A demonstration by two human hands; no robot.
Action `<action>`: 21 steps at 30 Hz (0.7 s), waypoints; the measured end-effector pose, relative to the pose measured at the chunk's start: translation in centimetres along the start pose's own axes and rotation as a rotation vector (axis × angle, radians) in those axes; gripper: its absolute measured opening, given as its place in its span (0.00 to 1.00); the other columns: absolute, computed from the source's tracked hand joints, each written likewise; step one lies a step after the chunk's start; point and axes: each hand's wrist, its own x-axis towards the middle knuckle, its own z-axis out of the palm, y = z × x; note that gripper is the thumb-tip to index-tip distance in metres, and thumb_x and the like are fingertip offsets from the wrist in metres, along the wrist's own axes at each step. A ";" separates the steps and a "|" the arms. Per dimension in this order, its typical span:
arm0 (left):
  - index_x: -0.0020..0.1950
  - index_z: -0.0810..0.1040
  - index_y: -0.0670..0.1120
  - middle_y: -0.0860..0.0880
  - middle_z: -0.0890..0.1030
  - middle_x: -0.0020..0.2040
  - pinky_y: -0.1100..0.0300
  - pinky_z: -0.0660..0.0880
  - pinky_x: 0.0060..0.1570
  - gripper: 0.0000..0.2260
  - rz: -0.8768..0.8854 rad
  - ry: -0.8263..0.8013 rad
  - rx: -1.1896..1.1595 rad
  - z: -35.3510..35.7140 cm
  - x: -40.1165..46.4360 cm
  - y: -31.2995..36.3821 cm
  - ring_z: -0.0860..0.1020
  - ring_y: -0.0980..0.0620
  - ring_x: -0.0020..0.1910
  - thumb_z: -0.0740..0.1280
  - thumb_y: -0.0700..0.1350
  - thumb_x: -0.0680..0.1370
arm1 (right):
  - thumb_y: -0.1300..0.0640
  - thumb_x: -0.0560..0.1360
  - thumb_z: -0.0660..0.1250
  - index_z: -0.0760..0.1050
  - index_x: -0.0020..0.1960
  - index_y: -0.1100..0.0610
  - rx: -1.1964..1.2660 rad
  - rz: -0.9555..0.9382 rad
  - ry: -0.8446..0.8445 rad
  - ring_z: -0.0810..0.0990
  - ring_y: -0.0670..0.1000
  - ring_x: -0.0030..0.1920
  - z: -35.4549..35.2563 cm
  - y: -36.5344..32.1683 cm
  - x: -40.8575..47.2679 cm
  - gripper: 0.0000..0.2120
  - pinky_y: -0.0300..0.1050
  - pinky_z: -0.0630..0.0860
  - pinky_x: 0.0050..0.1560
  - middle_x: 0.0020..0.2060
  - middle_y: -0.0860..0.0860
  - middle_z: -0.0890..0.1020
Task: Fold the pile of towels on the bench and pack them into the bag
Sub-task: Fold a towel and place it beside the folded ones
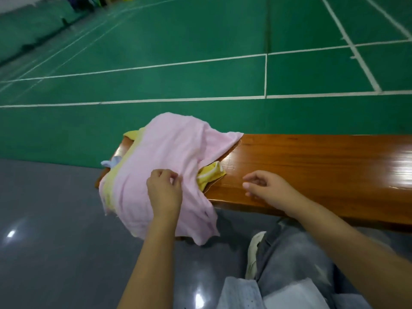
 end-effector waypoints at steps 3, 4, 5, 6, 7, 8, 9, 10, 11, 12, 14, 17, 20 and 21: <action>0.43 0.81 0.42 0.47 0.77 0.47 0.62 0.66 0.44 0.04 -0.008 -0.039 -0.070 -0.8 0.6 -0.1 0.75 0.48 0.47 0.69 0.42 0.76 | 0.52 0.76 0.67 0.75 0.55 0.48 0.026 0.033 -0.034 0.82 0.43 0.46 1.3 0.6 0.1 0.08 0.39 0.79 0.48 0.48 0.46 0.82; 0.41 0.80 0.42 0.48 0.78 0.45 0.62 0.65 0.42 0.05 -0.015 -0.048 -0.095 -1.2 0.5 0.0 0.75 0.49 0.44 0.69 0.42 0.76 | 0.52 0.76 0.67 0.75 0.55 0.48 0.032 0.044 -0.041 0.82 0.43 0.46 1.7 0.7 0.1 0.07 0.40 0.79 0.48 0.48 0.46 0.82; 0.40 0.79 0.42 0.48 0.78 0.43 0.62 0.66 0.39 0.06 -0.020 -0.052 -0.122 -1.5 0.3 0.1 0.75 0.50 0.42 0.68 0.42 0.76 | 0.52 0.76 0.67 0.75 0.54 0.48 0.040 0.057 -0.046 0.82 0.43 0.46 2.0 0.8 0.2 0.07 0.40 0.79 0.49 0.48 0.47 0.82; 0.38 0.78 0.42 0.48 0.78 0.42 0.63 0.67 0.38 0.07 -0.025 -0.052 -0.151 -1.8 0.1 0.1 0.75 0.50 0.41 0.68 0.41 0.76 | 0.52 0.76 0.67 0.75 0.53 0.48 0.050 0.072 -0.051 0.82 0.44 0.46 2.3 0.9 0.3 0.06 0.41 0.80 0.49 0.48 0.47 0.82; 0.38 0.77 0.42 0.47 0.77 0.41 0.65 0.67 0.38 0.07 -0.025 -0.043 -0.187 -2.1 -0.1 0.4 0.75 0.50 0.41 0.68 0.40 0.76 | 0.52 0.76 0.67 0.75 0.53 0.48 0.060 0.081 -0.058 0.82 0.45 0.46 2.4 0.9 0.4 0.06 0.41 0.80 0.49 0.48 0.47 0.82; 0.38 0.76 0.42 0.47 0.77 0.41 0.66 0.67 0.37 0.07 -0.029 -0.040 -0.224 -2.3 -0.3 0.6 0.75 0.50 0.41 0.68 0.40 0.76 | 0.52 0.76 0.67 0.75 0.53 0.48 0.070 0.090 -0.067 0.82 0.45 0.47 2.6 0.8 0.5 0.05 0.42 0.80 0.50 0.48 0.47 0.82; 0.38 0.75 0.43 0.47 0.77 0.41 0.68 0.67 0.37 0.07 -0.034 -0.037 -0.268 -2.7 -0.5 1.0 0.74 0.52 0.40 0.68 0.40 0.76 | 0.52 0.76 0.67 0.76 0.53 0.48 0.076 0.094 -0.075 0.82 0.46 0.48 2.8 0.7 0.6 0.06 0.43 0.80 0.50 0.49 0.48 0.82; 0.38 0.74 0.44 0.48 0.77 0.40 0.71 0.67 0.36 0.07 -0.037 -0.036 -0.316 -3.1 -0.7 1.6 0.74 0.54 0.40 0.67 0.40 0.77 | 0.52 0.76 0.67 0.76 0.53 0.48 0.072 0.090 -0.079 0.81 0.46 0.49 2.9 0.4 0.7 0.06 0.43 0.80 0.51 0.50 0.48 0.81; 0.38 0.73 0.46 0.49 0.76 0.40 0.72 0.67 0.36 0.08 -0.035 -0.037 -0.364 -3.5 -1.0 2.4 0.73 0.56 0.39 0.67 0.40 0.77 | 0.51 0.76 0.67 0.76 0.54 0.48 0.063 0.083 -0.079 0.81 0.46 0.50 3.0 0.1 0.7 0.07 0.43 0.80 0.52 0.50 0.47 0.81; 0.38 0.73 0.47 0.49 0.76 0.39 0.74 0.67 0.35 0.09 -0.030 -0.037 -0.412 -3.9 -1.3 3.2 0.73 0.56 0.38 0.67 0.40 0.78 | 0.51 0.76 0.67 0.76 0.56 0.48 0.052 0.072 -0.073 0.80 0.46 0.52 3.0 -0.2 0.7 0.09 0.43 0.79 0.53 0.51 0.46 0.80; 0.38 0.72 0.49 0.51 0.76 0.38 0.74 0.67 0.35 0.10 -0.009 -0.041 -0.512 -4.5 -2.1 5.1 0.73 0.56 0.38 0.66 0.40 0.78 | 0.49 0.75 0.69 0.75 0.59 0.49 0.063 0.034 -0.064 0.77 0.45 0.55 3.0 -0.8 0.6 0.14 0.42 0.77 0.54 0.53 0.43 0.78; 0.41 0.73 0.49 0.56 0.76 0.37 0.72 0.70 0.38 0.08 0.067 -0.091 -0.623 -5.3 -3.2 7.9 0.74 0.58 0.38 0.65 0.41 0.79 | 0.50 0.74 0.69 0.73 0.63 0.49 0.121 -0.018 -0.077 0.76 0.42 0.55 3.5 -1.1 0.1 0.18 0.36 0.75 0.50 0.53 0.39 0.76; 0.42 0.75 0.51 0.57 0.77 0.38 0.62 0.75 0.43 0.08 0.184 -0.140 -0.688 -5.8 -3.9 10.4 0.76 0.57 0.40 0.64 0.41 0.80 | 0.51 0.76 0.67 0.76 0.56 0.49 0.094 -0.020 -0.026 0.80 0.42 0.48 3.4 -0.8 -0.5 0.09 0.34 0.78 0.42 0.49 0.42 0.80; 0.41 0.75 0.53 0.56 0.78 0.38 0.58 0.76 0.43 0.10 0.204 -0.145 -0.723 -5.9 -4.1 11.2 0.77 0.55 0.41 0.64 0.41 0.80 | 0.51 0.77 0.66 0.76 0.52 0.50 0.100 -0.009 0.018 0.81 0.43 0.45 2.9 -0.6 -0.7 0.06 0.36 0.79 0.42 0.46 0.44 0.82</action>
